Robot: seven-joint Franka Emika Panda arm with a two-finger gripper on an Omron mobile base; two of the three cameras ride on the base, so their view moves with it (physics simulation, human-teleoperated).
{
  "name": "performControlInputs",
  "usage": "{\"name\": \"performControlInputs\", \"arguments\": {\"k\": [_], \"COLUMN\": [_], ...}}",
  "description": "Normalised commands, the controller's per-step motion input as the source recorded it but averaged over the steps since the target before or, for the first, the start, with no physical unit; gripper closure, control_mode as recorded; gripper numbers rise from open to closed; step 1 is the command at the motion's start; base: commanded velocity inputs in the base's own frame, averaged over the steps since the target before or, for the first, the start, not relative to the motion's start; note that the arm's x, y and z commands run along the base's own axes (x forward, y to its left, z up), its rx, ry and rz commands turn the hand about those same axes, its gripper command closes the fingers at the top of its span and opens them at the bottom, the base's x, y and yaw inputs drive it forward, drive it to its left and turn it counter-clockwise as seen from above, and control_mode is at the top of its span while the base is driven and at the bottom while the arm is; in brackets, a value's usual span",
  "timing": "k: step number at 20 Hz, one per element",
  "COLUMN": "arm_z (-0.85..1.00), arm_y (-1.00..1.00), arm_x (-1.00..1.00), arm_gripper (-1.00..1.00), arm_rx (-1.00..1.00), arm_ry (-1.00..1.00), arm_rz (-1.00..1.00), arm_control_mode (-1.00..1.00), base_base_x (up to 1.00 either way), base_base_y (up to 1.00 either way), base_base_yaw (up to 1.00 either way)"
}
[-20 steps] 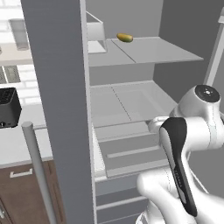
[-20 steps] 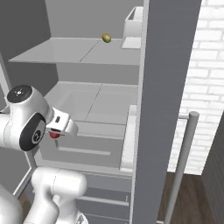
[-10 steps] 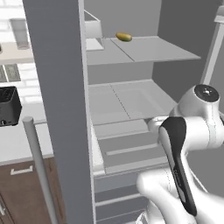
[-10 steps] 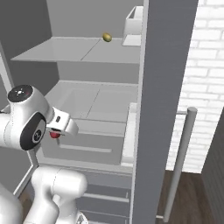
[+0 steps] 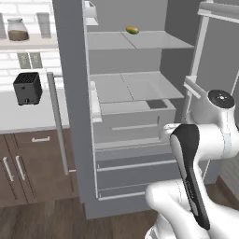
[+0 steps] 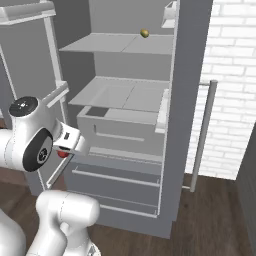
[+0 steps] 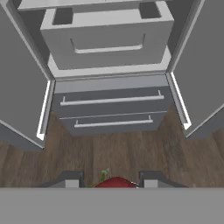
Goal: Take the strawberry from the fridge and place it on top of the pancake, located on the dining counter.
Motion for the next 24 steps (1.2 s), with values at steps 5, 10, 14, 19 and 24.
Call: {"name": "performControlInputs", "arguments": {"k": [5, 10, 14, 19, 24], "arm_z": [0.00, 0.00, 0.00, 0.00, 0.00], "arm_y": [0.00, 0.00, 0.00, 0.00, 0.00], "arm_x": [0.00, 0.00, 0.00, 0.00, 0.00], "arm_gripper": [1.00, 1.00, 1.00, 1.00, 1.00], "arm_rx": [0.00, 0.00, 0.00, 0.00, 0.00], "arm_ry": [0.00, 0.00, 0.00, 0.00, 0.00], "arm_rz": [0.00, 0.00, 0.00, 0.00, 0.00], "arm_control_mode": [1.00, 1.00, 1.00, 1.00, 1.00], "base_base_x": [-1.00, -1.00, -0.78, -0.57, -0.39], "base_base_y": [-0.26, -0.44, -0.73, -0.60, 0.17], "base_base_yaw": [0.44, 0.54, 0.66, 0.70, 0.52]}}
